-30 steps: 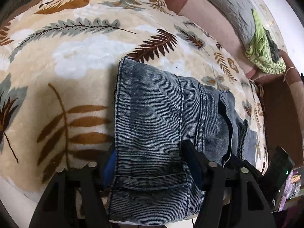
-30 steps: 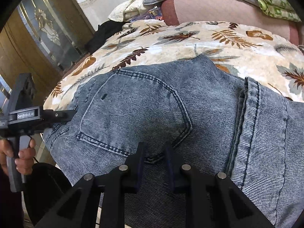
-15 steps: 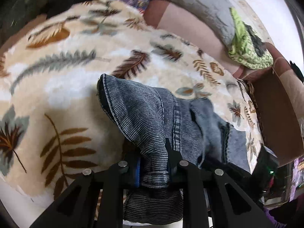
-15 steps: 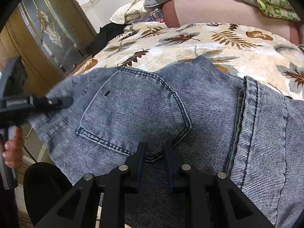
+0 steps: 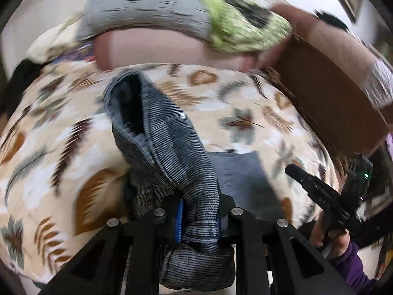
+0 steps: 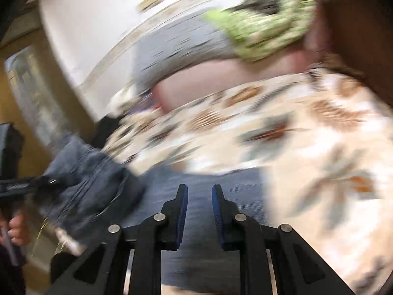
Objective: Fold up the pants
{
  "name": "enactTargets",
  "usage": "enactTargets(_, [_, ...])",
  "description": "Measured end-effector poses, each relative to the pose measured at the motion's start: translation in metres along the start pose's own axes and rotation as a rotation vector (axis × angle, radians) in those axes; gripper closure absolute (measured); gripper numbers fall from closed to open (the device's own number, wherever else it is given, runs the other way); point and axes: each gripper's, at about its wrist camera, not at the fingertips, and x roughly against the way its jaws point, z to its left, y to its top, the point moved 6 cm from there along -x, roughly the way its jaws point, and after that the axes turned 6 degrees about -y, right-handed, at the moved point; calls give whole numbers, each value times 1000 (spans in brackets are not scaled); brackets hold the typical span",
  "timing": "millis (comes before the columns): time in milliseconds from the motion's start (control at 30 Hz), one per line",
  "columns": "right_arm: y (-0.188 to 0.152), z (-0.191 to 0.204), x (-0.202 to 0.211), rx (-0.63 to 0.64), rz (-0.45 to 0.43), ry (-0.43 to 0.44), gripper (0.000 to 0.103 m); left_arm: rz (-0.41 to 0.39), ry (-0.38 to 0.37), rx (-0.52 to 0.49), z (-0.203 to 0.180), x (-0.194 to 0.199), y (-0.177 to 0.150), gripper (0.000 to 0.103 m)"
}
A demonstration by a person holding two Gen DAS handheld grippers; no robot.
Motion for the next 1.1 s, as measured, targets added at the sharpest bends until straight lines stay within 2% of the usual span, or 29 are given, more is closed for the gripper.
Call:
enactTargets(100, [5, -53, 5, -153, -9, -58, 81, 67, -17, -46, -57, -48, 14, 83])
enactTargets(200, [10, -82, 12, -232, -32, -66, 81, 119, -52, -73, -98, -92, 17, 81])
enactTargets(267, [11, -101, 22, -279, -52, -79, 81, 167, -115, -53, -116, -114, 15, 78])
enactTargets(333, [14, -113, 27, -309, -69, -81, 78, 184, -148, -57, -126, -121, 12, 75])
enactTargets(433, [17, -113, 30, -292, -75, -75, 78, 110, -167, -99, -128, -101, 19, 74])
enactTargets(533, [18, -99, 25, -245, -62, -64, 78, -1, -241, -86, -121, -67, 40, 71])
enactTargets(567, [19, -95, 22, -235, -62, -55, 78, -42, -237, -77, -116, -56, 47, 62])
enactTargets(633, [19, -87, 19, -209, -68, -43, 78, -83, -175, -64, -104, -47, 56, 51])
enactTargets(733, [16, -65, 12, -157, -40, -1, 78, -70, -93, -79, -78, -44, 45, 51])
enactTargets(900, [15, -17, -6, -50, -2, 69, 78, 15, 80, -97, -32, -59, -5, 51])
enactTargets(1100, [16, 17, -51, 45, 89, 71, 78, 95, 56, -125, -27, -74, -49, 51])
